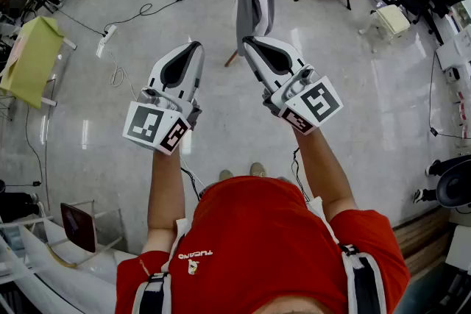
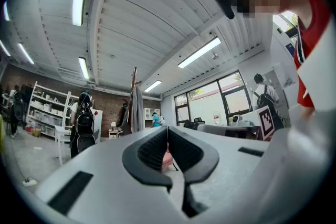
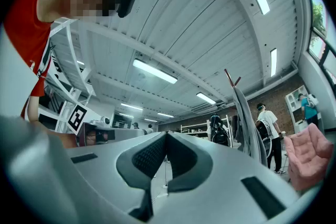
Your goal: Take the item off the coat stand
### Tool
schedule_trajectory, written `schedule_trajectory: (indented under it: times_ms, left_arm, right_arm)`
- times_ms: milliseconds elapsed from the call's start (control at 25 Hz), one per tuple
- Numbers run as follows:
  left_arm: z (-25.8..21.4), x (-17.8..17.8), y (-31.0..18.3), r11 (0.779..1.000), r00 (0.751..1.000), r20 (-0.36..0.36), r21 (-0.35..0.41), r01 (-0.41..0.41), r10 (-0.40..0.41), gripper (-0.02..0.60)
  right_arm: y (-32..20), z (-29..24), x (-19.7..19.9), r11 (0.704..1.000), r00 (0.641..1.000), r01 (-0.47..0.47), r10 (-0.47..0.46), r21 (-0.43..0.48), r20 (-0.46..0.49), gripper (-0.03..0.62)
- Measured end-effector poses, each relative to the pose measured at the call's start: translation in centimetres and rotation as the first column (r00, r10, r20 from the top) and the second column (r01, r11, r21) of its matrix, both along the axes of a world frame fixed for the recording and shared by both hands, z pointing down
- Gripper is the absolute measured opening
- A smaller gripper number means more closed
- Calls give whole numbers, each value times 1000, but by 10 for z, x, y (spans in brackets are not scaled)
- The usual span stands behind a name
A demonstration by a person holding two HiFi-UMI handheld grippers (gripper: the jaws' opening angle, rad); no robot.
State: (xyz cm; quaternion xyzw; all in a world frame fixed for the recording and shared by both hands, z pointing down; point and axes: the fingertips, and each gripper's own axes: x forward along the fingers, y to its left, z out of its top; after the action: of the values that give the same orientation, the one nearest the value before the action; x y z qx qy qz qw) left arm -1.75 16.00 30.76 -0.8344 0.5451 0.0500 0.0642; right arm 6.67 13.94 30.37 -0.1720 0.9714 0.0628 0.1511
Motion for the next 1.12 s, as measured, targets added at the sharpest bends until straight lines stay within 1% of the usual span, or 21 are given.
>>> schedule_trajectory:
  times_ms: [200, 440, 760, 960, 1120]
  left_arm:
    - [3, 6, -6, 1000, 1000, 5, -4, 5, -5, 12]
    - [6, 14, -14, 1000, 1000, 14, -12, 17, -17, 12]
    - [10, 27, -36, 999, 999, 22, -16, 43, -42, 12]
    - [7, 19, -61, 998, 998, 26, -13, 57, -56, 12]
    - [4, 4, -93, 998, 998, 26, -2, 57, -57, 12]
  right_arm:
    - [-5, 2, 7, 1000, 1000, -1, 1, 11, -2, 23]
    - [-10, 6, 12, 1000, 1000, 26, -26, 12, 6, 25]
    - [-30, 12, 28, 998, 998, 61, -61, 7, 14, 25]
    - [-56, 9, 29, 998, 998, 65, -65, 5, 18, 25]
    - [-81, 10, 20, 998, 998, 59, -59, 11, 7, 25]
